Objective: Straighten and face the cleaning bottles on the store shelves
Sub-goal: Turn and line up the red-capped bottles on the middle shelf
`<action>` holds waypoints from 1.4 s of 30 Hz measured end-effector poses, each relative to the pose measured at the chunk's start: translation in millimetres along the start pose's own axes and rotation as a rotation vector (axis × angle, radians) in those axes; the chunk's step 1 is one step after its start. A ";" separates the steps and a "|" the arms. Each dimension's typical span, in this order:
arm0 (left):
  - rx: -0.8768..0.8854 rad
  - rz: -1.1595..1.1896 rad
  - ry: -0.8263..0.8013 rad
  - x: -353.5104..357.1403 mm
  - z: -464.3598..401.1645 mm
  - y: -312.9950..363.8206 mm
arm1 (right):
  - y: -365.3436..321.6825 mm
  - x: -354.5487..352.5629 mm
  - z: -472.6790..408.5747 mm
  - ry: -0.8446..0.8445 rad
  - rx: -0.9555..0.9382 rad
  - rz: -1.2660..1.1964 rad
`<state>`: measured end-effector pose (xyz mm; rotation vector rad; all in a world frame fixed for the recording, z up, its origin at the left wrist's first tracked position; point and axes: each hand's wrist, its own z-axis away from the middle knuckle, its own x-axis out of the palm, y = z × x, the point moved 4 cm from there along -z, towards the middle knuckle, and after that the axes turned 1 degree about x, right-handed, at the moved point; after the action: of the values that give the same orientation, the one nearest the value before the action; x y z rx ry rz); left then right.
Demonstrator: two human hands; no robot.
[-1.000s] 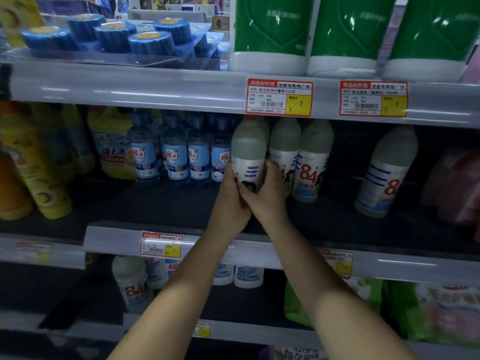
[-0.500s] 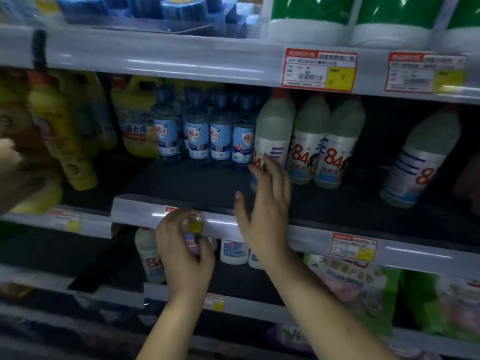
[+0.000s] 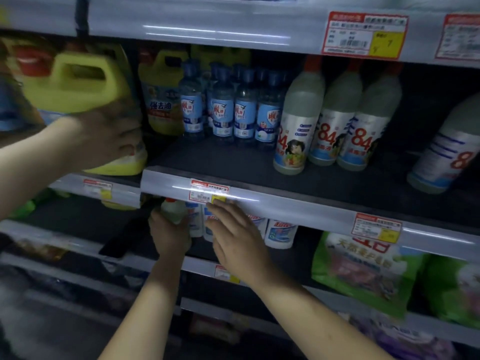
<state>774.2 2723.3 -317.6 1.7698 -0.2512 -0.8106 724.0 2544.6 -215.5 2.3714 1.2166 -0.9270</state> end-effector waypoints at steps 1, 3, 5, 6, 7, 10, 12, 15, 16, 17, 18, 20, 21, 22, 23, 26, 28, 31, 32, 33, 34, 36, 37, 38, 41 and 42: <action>-0.018 -0.001 0.005 0.8 -1.7 -1.1 | 0.6 1.1 2.2 -0.015 0.012 0.006; -0.026 -0.011 0.012 2.8 -2.3 -1.6 | 3.8 1.8 4.9 -0.045 0.040 0.005; -0.033 -0.013 0.022 3.8 -3.3 -1.8 | 6.8 1.3 6.4 -0.082 0.066 0.001; -0.037 -0.010 0.024 2.8 -3.6 -1.6 | 7.8 0.0 6.6 -0.093 0.075 0.002; -0.039 -0.011 0.022 1.3 -3.3 -1.3 | 8.3 -1.5 6.3 -0.103 0.084 0.001; -0.025 -0.019 0.016 -8.6 1.6 0.3 | 10.9 -6.2 5.4 -0.129 0.102 -0.005; 0.001 0.010 0.014 -18.3 11.0 0.8 | 14.3 -7.8 5.7 -0.143 0.102 0.001; 0.053 0.066 0.032 -36.1 30.6 7.0 | 18.5 -8.1 7.2 -0.165 0.117 0.022; 0.081 0.095 0.026 -42.6 36.6 12.6 | 19.1 -8.3 7.0 -0.164 0.119 0.019; 0.111 0.127 0.017 -50.0 41.9 20.5 | 19.3 -8.3 6.3 -0.164 0.118 0.011; 0.134 0.142 0.006 -57.8 45.9 28.8 | 19.0 -8.6 5.4 -0.160 0.118 0.001; 0.164 0.127 -0.017 -74.3 52.1 47.8 | 18.3 -10.3 3.9 -0.150 0.127 -0.024; 0.188 0.125 -0.031 -82.3 55.2 57.6 | 18.1 -12.2 3.0 -0.146 0.136 -0.046; 0.223 0.139 -0.046 -89.6 58.8 69.2 | 17.5 -15.3 1.3 -0.147 0.159 -0.084; 0.263 0.160 -0.066 -96.7 63.2 80.7 | 16.6 -19.2 -1.1 -0.160 0.201 -0.143; 0.410 0.216 -0.157 -111.9 76.8 116.8 | 16.5 -29.1 -9.5 -0.324 0.397 -0.428; 0.491 0.272 -0.205 -118.7 84.4 140.7 | 16.6 -34.2 -15.8 -0.452 0.465 -0.594; 0.561 0.361 -0.259 -122.4 93.7 173.1 | 17.4 -50.1 -25.2 -0.494 0.553 -0.736; 0.588 0.400 -0.285 -121.5 96.7 183.6 | 18.3 -56.8 -27.8 -0.484 0.583 -0.777; 0.611 0.439 -0.310 -119.7 99.5 193.4 | 20.0 -63.5 -29.9 -0.458 0.608 -0.821; 0.630 0.479 -0.333 -117.1 102.0 202.9 | 22.3 -71.6 -31.9 -0.413 0.625 -0.861; 0.662 0.548 -0.380 -109.4 105.7 222.1 | 30.5 -88.9 -35.1 -0.291 0.637 -0.858; 0.677 0.577 -0.410 -104.4 108.0 232.2 | 35.9 -98.1 -36.1 -0.220 0.641 -0.826; 0.693 0.602 -0.445 -98.7 110.4 242.1 | 42.2 -105.8 -36.3 -0.148 0.648 -0.787; 0.747 0.606 -0.542 -76.4 118.2 267.4 | 64.1 -125.3 -35.6 0.068 0.681 -0.708; 0.762 0.580 -0.563 -67.2 120.7 272.6 | 72.0 -130.7 -34.9 0.130 0.697 -0.689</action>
<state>708.6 2569.9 -61.5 1.9345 -1.5364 -0.8109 740.5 2442.3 -102.4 2.5430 2.1111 -1.6437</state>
